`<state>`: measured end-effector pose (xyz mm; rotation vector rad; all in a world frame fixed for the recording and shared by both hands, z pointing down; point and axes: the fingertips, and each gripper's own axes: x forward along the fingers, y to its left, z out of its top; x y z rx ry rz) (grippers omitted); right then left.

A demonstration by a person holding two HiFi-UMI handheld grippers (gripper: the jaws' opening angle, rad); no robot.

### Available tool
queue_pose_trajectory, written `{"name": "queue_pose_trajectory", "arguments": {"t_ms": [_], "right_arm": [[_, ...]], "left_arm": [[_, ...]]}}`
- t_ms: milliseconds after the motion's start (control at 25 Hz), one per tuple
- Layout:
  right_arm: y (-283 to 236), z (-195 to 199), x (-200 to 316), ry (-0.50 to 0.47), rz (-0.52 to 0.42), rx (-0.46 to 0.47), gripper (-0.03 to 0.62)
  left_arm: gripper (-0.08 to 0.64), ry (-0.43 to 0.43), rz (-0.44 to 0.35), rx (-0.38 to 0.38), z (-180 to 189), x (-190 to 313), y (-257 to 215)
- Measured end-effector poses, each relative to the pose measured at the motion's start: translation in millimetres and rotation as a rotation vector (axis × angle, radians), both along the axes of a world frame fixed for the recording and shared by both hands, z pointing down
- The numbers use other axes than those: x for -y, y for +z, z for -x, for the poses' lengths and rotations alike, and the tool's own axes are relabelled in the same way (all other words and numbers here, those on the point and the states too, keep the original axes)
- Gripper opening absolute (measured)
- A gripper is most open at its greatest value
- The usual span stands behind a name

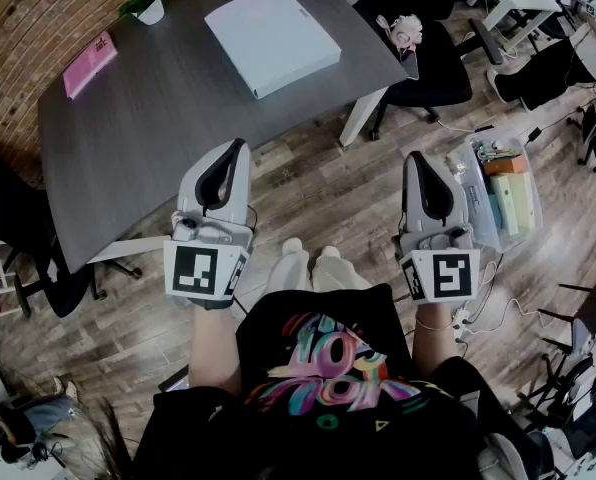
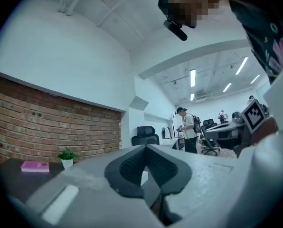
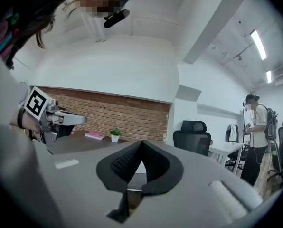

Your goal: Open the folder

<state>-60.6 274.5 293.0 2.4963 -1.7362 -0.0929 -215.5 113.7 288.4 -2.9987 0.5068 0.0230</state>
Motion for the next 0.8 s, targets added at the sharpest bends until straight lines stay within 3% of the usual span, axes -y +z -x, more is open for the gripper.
{"name": "queue_pose_trajectory", "arguments": {"t_ms": [800], "right_arm": [[12,-52,-6,-0.072,-0.028,0.056,0.0]], "left_arm": [[0.001,-0.111,0.008,0.039,-34,-1,16]]}}
